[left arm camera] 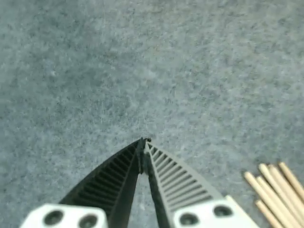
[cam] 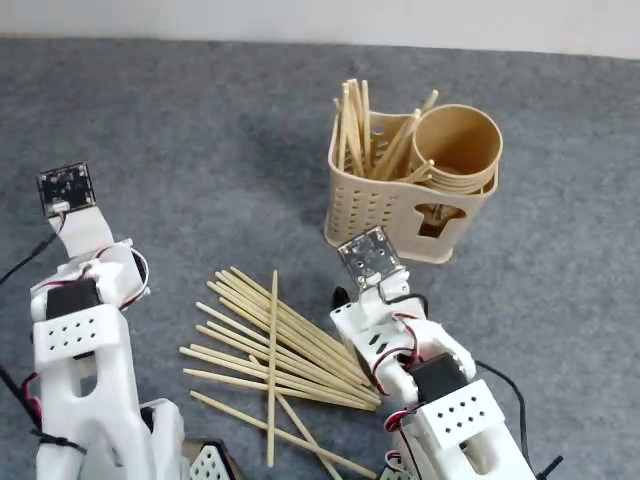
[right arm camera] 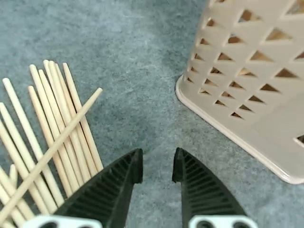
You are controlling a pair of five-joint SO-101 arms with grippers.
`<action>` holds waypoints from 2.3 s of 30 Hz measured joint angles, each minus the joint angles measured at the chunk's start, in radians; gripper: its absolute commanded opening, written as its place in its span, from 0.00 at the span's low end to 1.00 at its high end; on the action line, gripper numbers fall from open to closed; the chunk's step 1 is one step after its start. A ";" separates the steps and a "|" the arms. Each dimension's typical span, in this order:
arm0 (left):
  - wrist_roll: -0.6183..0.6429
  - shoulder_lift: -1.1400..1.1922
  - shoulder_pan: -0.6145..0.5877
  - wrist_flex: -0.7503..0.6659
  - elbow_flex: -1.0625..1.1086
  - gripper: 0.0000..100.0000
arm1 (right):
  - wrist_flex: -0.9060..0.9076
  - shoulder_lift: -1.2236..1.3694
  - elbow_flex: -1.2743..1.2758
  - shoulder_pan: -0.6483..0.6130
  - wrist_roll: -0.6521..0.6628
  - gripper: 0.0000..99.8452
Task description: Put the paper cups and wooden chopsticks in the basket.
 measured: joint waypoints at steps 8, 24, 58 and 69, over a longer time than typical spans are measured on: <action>0.000 -0.003 -0.012 -0.097 0.078 0.01 | 0.137 0.025 -0.137 0.000 0.000 0.12; 0.000 -0.003 -0.012 -0.137 0.089 0.01 | 0.209 0.678 -0.500 -0.104 -0.259 0.12; 0.000 -0.003 -0.038 -0.137 0.089 0.01 | 0.066 1.194 -0.735 -0.365 -0.457 0.11; 0.000 -0.003 -0.038 -0.137 0.089 0.01 | 0.063 1.200 -0.736 -0.325 -0.279 0.00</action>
